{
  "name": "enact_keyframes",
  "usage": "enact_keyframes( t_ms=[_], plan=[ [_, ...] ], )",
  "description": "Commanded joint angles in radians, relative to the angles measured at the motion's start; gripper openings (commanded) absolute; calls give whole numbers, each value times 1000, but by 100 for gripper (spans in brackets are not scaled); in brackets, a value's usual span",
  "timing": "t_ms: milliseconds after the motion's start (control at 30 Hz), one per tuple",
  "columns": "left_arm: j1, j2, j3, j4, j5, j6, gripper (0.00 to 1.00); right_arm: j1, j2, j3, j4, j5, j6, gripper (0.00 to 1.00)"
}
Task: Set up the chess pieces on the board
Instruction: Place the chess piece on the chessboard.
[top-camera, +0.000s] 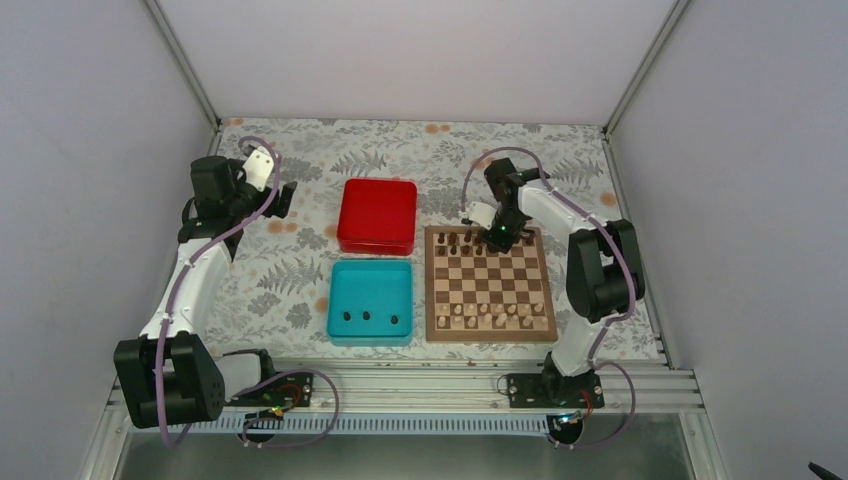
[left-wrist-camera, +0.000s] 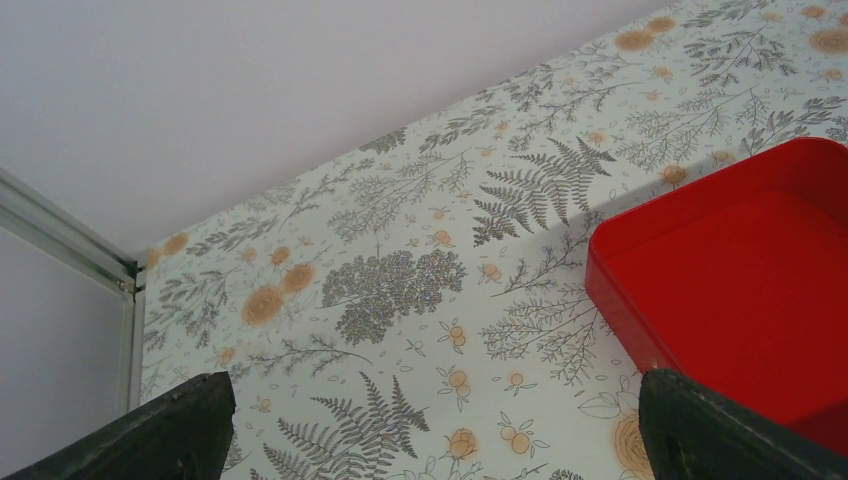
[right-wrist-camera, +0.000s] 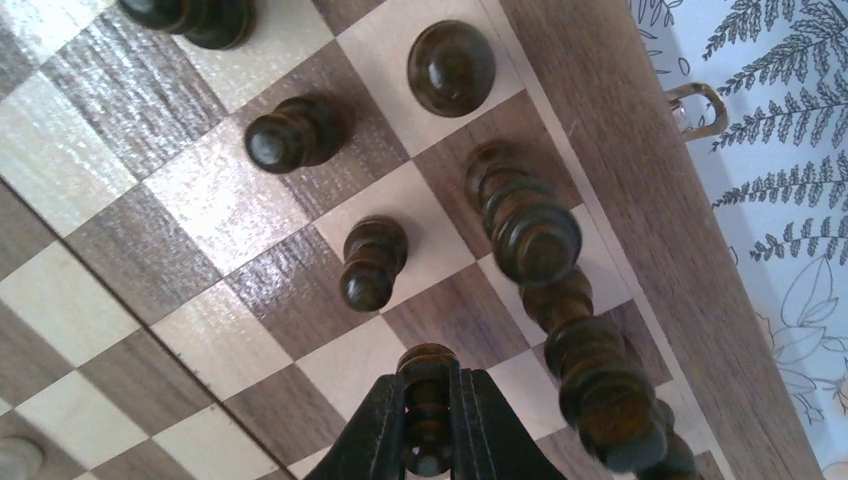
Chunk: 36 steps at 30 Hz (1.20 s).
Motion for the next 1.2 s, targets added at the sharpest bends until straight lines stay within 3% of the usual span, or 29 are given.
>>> enact_keyframes(
  t_ms=[0, 633, 933, 1167],
  plan=[
    [5, -9, 0, 11, 11, 0, 100, -15, 30, -2, 39, -23, -14, 8],
    [5, 0, 2, 4, 17, 3, 100, -26, 73, -6, 40, -28, -17, 10],
    [5, -2, 5, 4, 18, 2, 100, -25, 0, 50, -40, -45, -12, 31],
    [5, 0, 6, 3, 20, 3, 100, 64, -83, 180, -211, -90, 8, 38]
  ],
)
